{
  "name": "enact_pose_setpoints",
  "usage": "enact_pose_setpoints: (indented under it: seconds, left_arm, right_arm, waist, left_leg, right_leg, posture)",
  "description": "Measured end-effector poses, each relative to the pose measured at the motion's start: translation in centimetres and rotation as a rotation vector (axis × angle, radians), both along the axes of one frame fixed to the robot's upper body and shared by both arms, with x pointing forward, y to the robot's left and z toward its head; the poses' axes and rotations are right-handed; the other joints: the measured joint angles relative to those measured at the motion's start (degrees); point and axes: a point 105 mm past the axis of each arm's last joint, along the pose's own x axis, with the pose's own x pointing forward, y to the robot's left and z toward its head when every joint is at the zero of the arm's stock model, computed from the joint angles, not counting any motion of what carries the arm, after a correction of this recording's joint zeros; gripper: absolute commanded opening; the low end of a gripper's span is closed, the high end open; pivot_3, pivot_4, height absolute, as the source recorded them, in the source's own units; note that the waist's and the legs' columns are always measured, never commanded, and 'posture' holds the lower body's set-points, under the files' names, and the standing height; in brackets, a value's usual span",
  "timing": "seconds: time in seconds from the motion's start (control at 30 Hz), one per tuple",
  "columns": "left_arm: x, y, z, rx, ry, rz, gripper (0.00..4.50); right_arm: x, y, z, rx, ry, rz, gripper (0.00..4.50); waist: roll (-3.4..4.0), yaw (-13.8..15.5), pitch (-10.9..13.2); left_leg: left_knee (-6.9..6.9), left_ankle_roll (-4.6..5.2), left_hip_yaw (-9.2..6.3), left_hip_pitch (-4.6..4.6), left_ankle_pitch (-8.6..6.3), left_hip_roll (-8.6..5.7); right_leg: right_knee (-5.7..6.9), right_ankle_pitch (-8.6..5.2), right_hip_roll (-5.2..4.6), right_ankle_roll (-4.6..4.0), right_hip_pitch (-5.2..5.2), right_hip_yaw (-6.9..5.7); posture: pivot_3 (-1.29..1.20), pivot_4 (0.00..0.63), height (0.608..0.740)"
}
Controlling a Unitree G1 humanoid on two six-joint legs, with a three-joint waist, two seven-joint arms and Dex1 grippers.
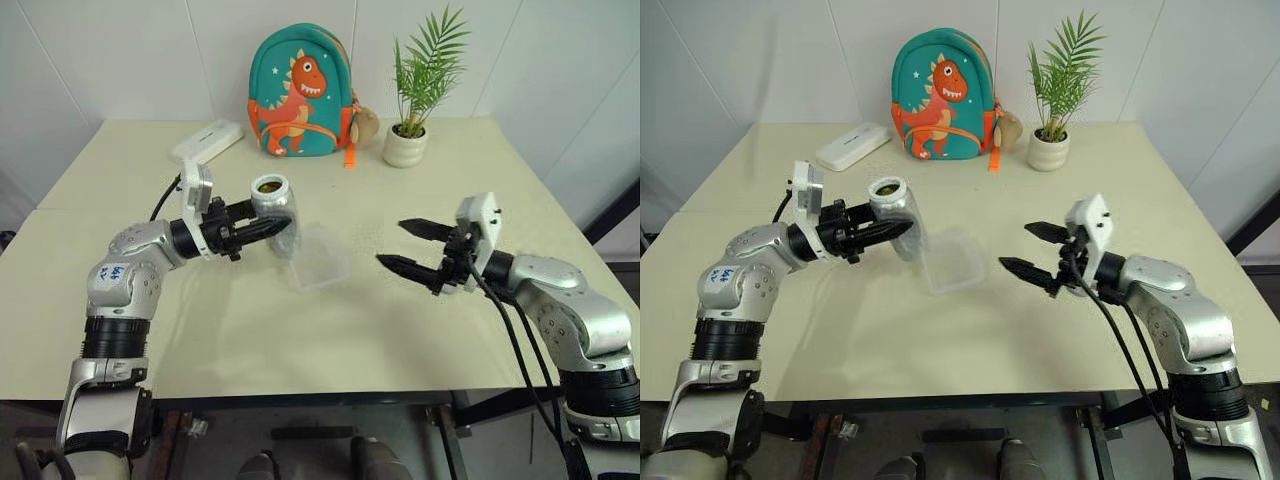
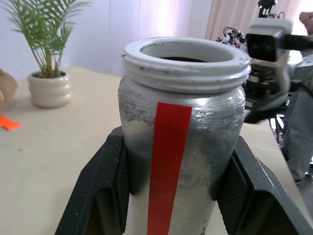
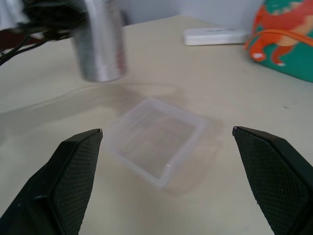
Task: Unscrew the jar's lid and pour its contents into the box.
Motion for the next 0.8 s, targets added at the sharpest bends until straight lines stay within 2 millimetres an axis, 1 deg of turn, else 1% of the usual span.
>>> enact_pose_setpoints:
  seconds: [0.1, 0.17, 0.23, 0.33, 0.37, 0.43, 0.5, 0.67, 0.73, 0.8]
  left_arm:
    - [1.5, 0.1, -0.2, 0.059, -0.018, 0.062, 1.91]
    - [2.8, 0.0, -1.0, 0.142, -0.023, 0.125, 1.91]
    - [4.1, -0.2, -1.7, 0.233, -0.05, 0.207, 1.91]
    - [5.6, 0.0, -1.6, 0.318, -0.16, 0.327, 1.91]
    - [5.8, 0.2, -1.4, 0.358, -0.223, 0.361, 1.91]
    - [6.0, 0.6, -1.0, 0.518, -0.455, 0.443, 1.91]
    - [5.8, 0.6, -1.0, 0.653, -0.656, 0.464, 1.91]
    - [5.9, 0.4, -1.9, 0.87, -1.043, 0.515, 1.91]
    - [5.8, 0.1, -1.5, 0.938, -1.239, 0.525, 1.91]
    - [5.6, -0.7, -0.7, 0.979, -1.455, 0.527, 1.91]
  right_arm:
    - [0.0, 0.8, 0.7, -0.023, 0.003, 0.013, 4.48]
    - [-0.3, 1.1, 0.9, -0.029, 0.006, 0.024, 4.48]
    - [-0.6, 1.3, 0.8, -0.033, 0.012, 0.03, 4.48]
    - [-0.8, 1.3, 0.2, -0.033, 0.024, 0.021, 4.48]
    - [-0.8, 1.0, -0.3, -0.032, 0.04, 0.009, 4.48]
    - [-0.7, 0.4, -1.5, -0.025, 0.078, -0.026, 4.48]
    - [-0.6, -0.3, -2.3, -0.018, 0.101, -0.061, 4.48]
    - [-0.4, -0.4, -2.2, -0.003, 0.098, -0.079, 4.48]
    - [-0.4, -0.2, -2.2, 0.009, 0.099, -0.077, 4.48]
    - [-0.4, -0.1, -2.3, 0.021, 0.102, -0.074, 4.48]
  waist:
    - [0.0, 0.11, 0.0]
    - [0.0, 0.23, 0.0]
    - [0.0, 0.43, 0.0]
    - [0.0, 0.59, 0.0]
    - [0.0, 0.65, 0.0]
    - [0.0, 0.87, 0.0]
    - [0.0, 1.29, -0.01]
    - [-0.01, 1.56, 0.0]
    - [-0.02, 1.55, 0.0]
    - [-0.03, 1.6, 0.0]
  left_leg:
    - [-0.01, 0.0, 0.0, -0.07, 0.0, 0.0]
    - [-0.02, 0.01, -0.02, -0.12, -0.01, 0.0]
    - [-0.01, 0.04, -0.02, -0.21, -0.03, 0.0]
    - [0.0, 0.05, -0.02, -0.43, -0.04, 0.0]
    - [-0.01, 0.06, -0.01, -0.44, -0.04, 0.0]
    - [-0.04, 0.05, 0.02, -0.48, -0.04, 0.0]
    - [-0.04, 0.05, 0.13, -0.55, -0.04, 0.0]
    - [0.06, 0.05, 0.18, -0.55, -0.04, -0.01]
    - [0.07, 0.05, 0.2, -0.56, -0.04, -0.01]
    - [0.08, 0.05, 0.21, -0.56, -0.04, -0.01]
  right_leg:
    - [-0.04, 0.0, 0.0, 0.0, -0.06, -0.01]
    - [-0.04, 0.01, 0.0, 0.01, -0.1, -0.03]
    - [-0.06, 0.02, -0.01, 0.03, -0.16, -0.04]
    - [-0.09, 0.04, -0.01, 0.06, -0.35, -0.05]
    - [-0.11, 0.04, -0.02, 0.06, -0.38, -0.05]
    - [-0.12, 0.04, -0.03, 0.06, -0.46, -0.03]
    - [-0.07, 0.04, -0.04, 0.06, -0.6, 0.04]
    - [-0.04, 0.12, -0.04, 0.15, -0.58, 0.07]
    - [-0.04, 0.17, -0.04, 0.19, -0.58, 0.09]
    - [-0.04, 0.18, -0.04, 0.21, -0.58, 0.1]
  posture:
    - [0.0, 0.15, 0.74]
    - [0.0, 0.15, 0.74]
    - [0.0, 0.15, 0.74]
    - [0.0, 0.15, 0.74]
    - [0.0, 0.15, 0.74]
    - [0.0, 0.15, 0.74]
    - [0.0, 0.15, 0.74]
    - [0.0, 0.15, 0.74]
    - [0.0, 0.15, 0.74]
    - [0.0, 0.15, 0.74]
